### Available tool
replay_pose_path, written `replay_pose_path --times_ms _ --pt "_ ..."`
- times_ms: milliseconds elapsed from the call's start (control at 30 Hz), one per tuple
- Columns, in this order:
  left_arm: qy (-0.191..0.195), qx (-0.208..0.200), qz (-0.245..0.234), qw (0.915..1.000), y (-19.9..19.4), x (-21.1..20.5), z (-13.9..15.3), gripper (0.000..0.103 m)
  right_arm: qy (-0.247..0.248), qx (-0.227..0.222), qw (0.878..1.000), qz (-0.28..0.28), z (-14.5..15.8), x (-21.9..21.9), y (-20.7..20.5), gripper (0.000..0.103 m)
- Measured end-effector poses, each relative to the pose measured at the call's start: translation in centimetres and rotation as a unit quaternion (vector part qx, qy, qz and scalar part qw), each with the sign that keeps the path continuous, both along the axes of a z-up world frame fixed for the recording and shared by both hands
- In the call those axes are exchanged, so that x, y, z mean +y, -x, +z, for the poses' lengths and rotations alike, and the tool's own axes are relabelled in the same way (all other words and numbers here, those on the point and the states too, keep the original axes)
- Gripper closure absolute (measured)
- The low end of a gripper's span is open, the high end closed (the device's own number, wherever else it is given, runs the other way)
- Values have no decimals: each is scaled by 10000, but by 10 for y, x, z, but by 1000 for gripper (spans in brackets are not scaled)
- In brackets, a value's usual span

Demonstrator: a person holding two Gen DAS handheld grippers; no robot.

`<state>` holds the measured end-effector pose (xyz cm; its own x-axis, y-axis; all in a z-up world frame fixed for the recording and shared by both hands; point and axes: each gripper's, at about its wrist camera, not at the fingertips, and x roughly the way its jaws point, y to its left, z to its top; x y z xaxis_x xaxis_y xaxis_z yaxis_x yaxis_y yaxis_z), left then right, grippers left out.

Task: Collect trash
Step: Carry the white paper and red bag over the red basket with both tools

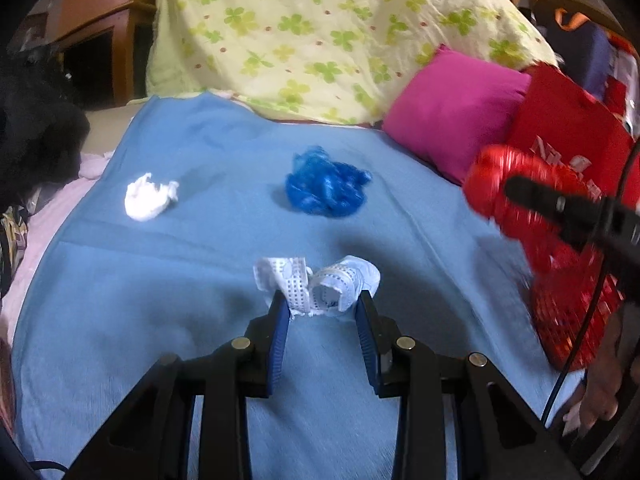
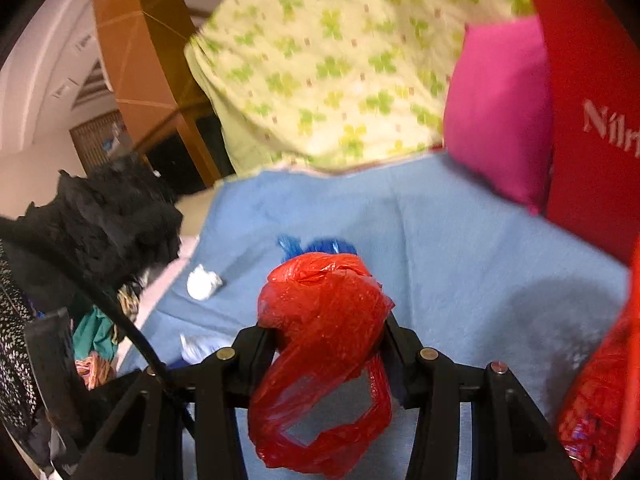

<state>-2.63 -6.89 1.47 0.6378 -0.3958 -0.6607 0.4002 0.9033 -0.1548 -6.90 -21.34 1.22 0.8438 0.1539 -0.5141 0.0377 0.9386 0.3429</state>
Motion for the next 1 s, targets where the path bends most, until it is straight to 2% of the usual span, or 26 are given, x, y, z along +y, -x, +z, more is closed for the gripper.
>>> replay_pose_path --times_ms 133,300,533,767,1000 --pt "-114 -45 -193 9997 18 -11 8 68 11 -470 9989 -90 14 -3 35 53" --pt "-245 -215 -477 9983 39 -34 28 68 -14 -846 9961 -264 28 -14 68 53" --pt "-298 -615 -912 9935 72 -76 67 68 -344 -1325 9876 -769 41 -59 108 51" --pt "-489 -1154 -1239 9843 101 -126 100 68 -662 -1635 9749 -1361 48 -116 145 51" --pt "-755 -1607 -1589 9712 129 -168 117 67 -873 -1746 9613 -1945 44 -164 176 51"
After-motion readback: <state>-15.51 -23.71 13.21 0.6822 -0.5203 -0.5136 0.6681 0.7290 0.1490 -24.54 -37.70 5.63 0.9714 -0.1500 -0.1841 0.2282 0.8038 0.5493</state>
